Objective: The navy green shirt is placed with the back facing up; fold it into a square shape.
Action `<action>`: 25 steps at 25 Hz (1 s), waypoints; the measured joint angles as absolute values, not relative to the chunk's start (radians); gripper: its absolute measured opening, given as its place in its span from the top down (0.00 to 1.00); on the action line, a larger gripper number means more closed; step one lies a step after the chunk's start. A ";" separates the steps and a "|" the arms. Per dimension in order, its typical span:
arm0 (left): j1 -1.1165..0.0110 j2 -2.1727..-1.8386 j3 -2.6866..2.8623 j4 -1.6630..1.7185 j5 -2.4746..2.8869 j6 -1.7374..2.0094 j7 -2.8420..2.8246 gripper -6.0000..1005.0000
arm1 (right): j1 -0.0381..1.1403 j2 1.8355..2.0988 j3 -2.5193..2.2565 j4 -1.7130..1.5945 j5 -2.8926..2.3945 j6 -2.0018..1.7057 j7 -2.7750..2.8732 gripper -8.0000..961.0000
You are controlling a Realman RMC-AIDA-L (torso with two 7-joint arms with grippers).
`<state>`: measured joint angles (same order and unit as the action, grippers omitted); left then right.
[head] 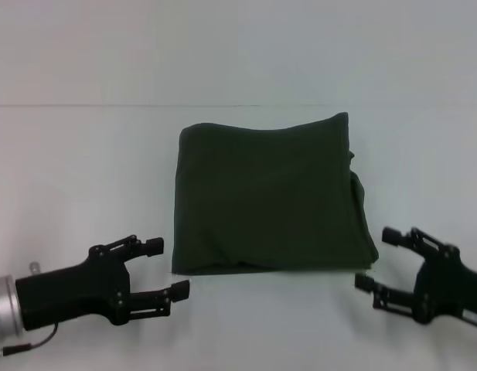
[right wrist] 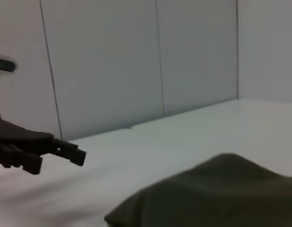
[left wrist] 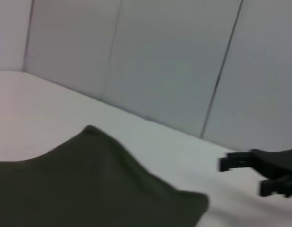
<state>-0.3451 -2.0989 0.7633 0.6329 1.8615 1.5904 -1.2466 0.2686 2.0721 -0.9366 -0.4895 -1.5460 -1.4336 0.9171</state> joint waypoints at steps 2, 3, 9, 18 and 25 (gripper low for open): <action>-0.336 -2.110 0.762 0.630 1.861 1.561 -1.215 0.09 | 0.241 2.080 -0.931 -0.473 -1.547 -1.420 0.877 0.02; -0.326 -2.123 0.763 0.626 1.862 1.529 -1.183 0.09 | 0.233 2.083 -0.929 -0.469 -1.547 -1.412 0.867 0.02; -0.306 -2.129 0.772 0.566 1.863 1.509 -1.125 0.09 | 0.217 2.087 -0.922 -0.456 -1.547 -1.374 0.847 0.02; -0.290 -2.133 0.773 0.564 1.876 1.518 -1.110 0.09 | 0.225 2.086 -0.922 -0.452 -1.548 -1.345 0.829 0.02; -0.279 -2.136 0.767 0.565 1.876 1.523 -1.109 0.09 | 0.221 2.086 -0.923 -0.453 -1.548 -1.352 0.828 0.02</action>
